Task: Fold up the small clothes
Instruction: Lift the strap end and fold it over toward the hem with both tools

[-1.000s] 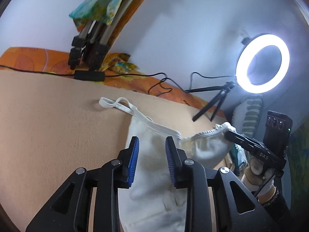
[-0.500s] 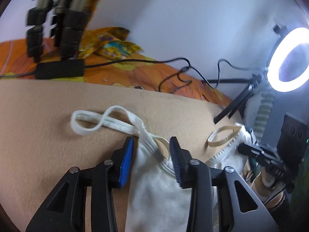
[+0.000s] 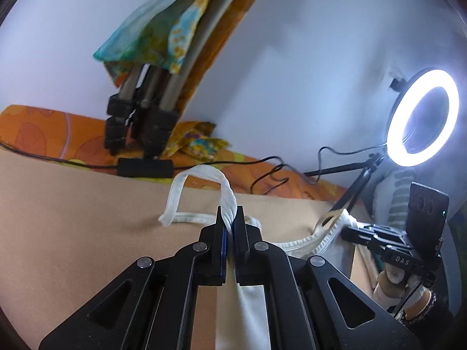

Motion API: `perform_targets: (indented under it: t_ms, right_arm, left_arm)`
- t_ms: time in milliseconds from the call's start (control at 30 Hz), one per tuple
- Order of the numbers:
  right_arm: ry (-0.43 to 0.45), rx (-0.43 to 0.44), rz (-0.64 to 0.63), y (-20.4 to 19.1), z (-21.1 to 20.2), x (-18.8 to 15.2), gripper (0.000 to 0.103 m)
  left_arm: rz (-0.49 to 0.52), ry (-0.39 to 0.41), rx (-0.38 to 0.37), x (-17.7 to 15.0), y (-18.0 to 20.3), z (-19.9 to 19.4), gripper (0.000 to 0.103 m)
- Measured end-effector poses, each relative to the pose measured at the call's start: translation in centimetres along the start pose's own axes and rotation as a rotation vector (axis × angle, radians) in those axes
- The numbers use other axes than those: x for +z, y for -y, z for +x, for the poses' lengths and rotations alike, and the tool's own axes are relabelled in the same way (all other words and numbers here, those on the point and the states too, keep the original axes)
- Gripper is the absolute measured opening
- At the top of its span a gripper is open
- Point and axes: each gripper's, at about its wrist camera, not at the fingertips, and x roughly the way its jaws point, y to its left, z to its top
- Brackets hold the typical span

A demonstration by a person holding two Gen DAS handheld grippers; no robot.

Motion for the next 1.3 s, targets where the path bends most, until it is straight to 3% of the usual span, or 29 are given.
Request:
perform_targets:
  t_ms: [200,333,567,833,1067,1300]
  right_arm:
    - [-0.104,-0.093,-0.011,0.7,4.5,-0.8,0.001]
    - [-0.107,-0.101,-0.007,0.9,4.8,-1.0,0.001]
    - [-0.022,-0.075,-0.006,-0.4,1.3,-0.3,0.001]
    - [0.084,-0.047,-0.052,-3.6,-5.8,-1.0,0.001]
    - [0.141,-0.055,-0.122,-8.2,-11.2,-4.8,0.001]
    - [0.114,-0.053,-0.154,-12.5,-13.4,-11.5,0.001]
  left_arm:
    - [-0.024,-0.083,0.065,-0.9,-2.4,3.2,0.002]
    - [-0.023,-0.084,0.048,-0.8,-2.5,3.3,0.002]
    - [-0.009,-0.039,-0.017,-0.2,-0.2,-0.6,0.002]
    - [0.034,0.006,-0.049,-1.6,3.5,-7.2,0.002]
    - [0.026,0.051,-0.067,-6.1,5.3,-12.7,0.002]
    - [0.003,0.017,-0.055,-13.0,5.4,-15.4,0.002]
